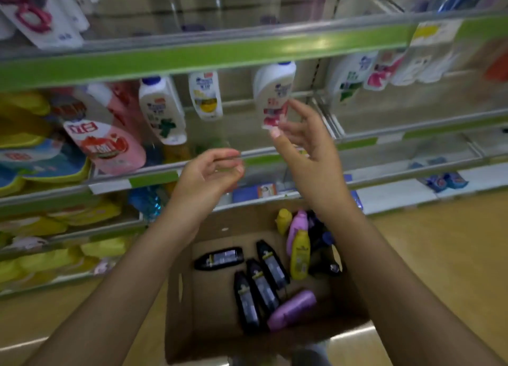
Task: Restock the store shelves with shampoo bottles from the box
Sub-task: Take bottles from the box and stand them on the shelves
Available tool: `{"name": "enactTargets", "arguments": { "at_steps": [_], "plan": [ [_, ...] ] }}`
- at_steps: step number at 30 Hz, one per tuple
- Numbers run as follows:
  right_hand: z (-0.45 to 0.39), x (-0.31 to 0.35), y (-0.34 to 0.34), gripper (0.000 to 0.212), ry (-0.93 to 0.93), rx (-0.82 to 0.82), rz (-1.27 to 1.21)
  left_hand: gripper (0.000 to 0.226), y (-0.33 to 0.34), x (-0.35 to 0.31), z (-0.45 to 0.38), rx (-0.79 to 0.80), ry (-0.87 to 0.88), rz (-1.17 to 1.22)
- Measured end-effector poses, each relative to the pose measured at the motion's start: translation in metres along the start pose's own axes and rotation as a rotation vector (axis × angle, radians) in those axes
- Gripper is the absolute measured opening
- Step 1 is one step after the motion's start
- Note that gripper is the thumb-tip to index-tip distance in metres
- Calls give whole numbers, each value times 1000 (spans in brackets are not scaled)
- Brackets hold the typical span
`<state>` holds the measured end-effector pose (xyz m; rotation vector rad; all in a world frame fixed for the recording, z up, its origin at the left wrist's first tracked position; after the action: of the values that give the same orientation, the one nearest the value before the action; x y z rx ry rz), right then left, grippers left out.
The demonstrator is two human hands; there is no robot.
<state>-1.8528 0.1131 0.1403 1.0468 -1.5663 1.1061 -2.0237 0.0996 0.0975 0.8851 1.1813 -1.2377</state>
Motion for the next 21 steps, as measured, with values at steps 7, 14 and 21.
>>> {"name": "enactTargets", "arguments": {
  "at_steps": [7, 14, 21],
  "plan": [
    [61, -82, -9, 39, 174, 68, 109, 21, 11, 102, 43, 29, -222, -64],
    [109, -186, -14, 39, 435, 187, 260, 19, 18, 215, 81, -35, -475, -197],
    [162, -287, 3, 36, 686, 308, 352, 14, -4, 309, 102, -110, -616, -417]
  ]
}}
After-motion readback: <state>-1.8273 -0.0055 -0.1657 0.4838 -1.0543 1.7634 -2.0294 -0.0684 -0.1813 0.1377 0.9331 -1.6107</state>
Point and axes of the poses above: each hand's wrist, its own z-axis away from the middle knuckle, its own y-axis out of the palm, x = y × z, the point moved 9 cm from there along -z, towards the middle knuckle, and after that the axes turned 9 degrees about -x, right-handed, at the moved point
